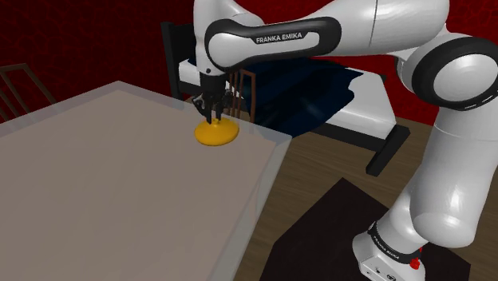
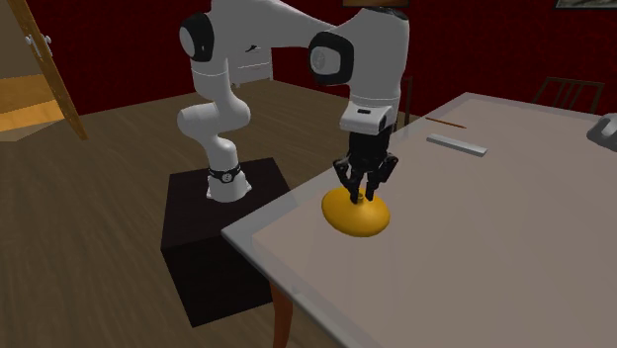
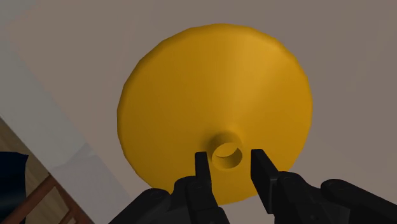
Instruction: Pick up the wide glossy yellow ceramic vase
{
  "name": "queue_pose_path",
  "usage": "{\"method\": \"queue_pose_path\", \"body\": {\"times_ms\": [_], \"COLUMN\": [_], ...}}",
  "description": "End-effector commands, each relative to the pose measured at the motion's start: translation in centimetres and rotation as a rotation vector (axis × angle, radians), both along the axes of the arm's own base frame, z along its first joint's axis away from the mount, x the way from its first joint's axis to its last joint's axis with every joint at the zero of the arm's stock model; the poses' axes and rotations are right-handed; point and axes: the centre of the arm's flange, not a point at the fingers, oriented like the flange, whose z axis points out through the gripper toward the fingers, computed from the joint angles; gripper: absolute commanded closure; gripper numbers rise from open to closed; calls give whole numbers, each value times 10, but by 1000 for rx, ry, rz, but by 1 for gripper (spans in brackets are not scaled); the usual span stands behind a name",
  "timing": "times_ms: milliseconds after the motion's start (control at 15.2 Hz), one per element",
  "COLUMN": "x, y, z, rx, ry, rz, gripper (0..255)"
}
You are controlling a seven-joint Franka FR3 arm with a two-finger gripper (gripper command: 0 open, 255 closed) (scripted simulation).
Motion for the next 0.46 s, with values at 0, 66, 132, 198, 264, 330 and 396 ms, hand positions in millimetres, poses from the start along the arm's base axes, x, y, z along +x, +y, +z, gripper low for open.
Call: {"method": "queue_pose_path", "body": {"times_ms": [0,66,132,198,264,330,396], "x": [0,0,0,0,0,0,0], "y": [1,1,1,1,1,1,1], "z": [11,17,22,27,33,33,33], "rx": [0,0,0,0,0,0,0], "ry": [0,0,0,0,0,0,0], "rz": [0,0,0,0,0,0,0], "gripper": [255,255,255,255,255,255,255]}}
